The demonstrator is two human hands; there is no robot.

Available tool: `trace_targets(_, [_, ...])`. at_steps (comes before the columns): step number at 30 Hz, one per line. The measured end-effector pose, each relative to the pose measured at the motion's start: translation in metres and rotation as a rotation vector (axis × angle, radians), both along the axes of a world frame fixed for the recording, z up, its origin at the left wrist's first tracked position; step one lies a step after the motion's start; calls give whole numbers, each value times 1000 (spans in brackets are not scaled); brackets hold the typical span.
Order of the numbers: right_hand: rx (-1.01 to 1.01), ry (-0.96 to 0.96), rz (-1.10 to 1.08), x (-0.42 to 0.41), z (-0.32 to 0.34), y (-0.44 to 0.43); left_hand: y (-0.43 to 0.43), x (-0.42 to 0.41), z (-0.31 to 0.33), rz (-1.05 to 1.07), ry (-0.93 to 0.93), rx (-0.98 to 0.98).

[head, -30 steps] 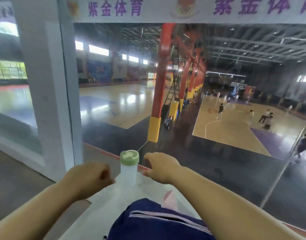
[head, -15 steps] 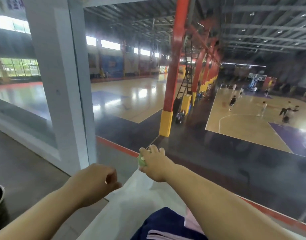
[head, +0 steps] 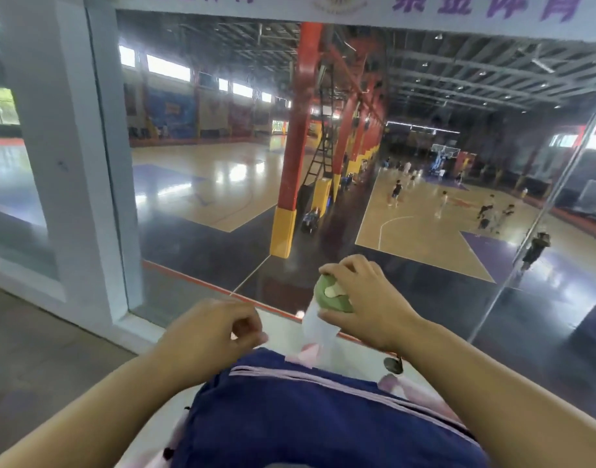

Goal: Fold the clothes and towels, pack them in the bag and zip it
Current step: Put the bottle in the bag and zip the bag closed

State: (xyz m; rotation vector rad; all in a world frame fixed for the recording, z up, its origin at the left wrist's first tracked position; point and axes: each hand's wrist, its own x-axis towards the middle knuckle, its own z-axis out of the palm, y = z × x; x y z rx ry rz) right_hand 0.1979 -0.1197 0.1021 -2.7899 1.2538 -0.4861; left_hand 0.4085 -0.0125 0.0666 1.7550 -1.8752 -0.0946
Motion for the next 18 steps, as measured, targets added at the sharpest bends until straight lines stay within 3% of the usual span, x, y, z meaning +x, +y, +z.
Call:
trace_targets(3, [-26, -93, -11, -38, 1, 25, 5, -23, -10, -97, 32, 39])
trace_targets(11, [-58, -283, 19, -97, -24, 73, 19, -46, -37, -176, -103, 198])
trace_targets(18, [-91, -460, 0, -105, -40, 88, 27, -47, -39, -120, -354, 283])
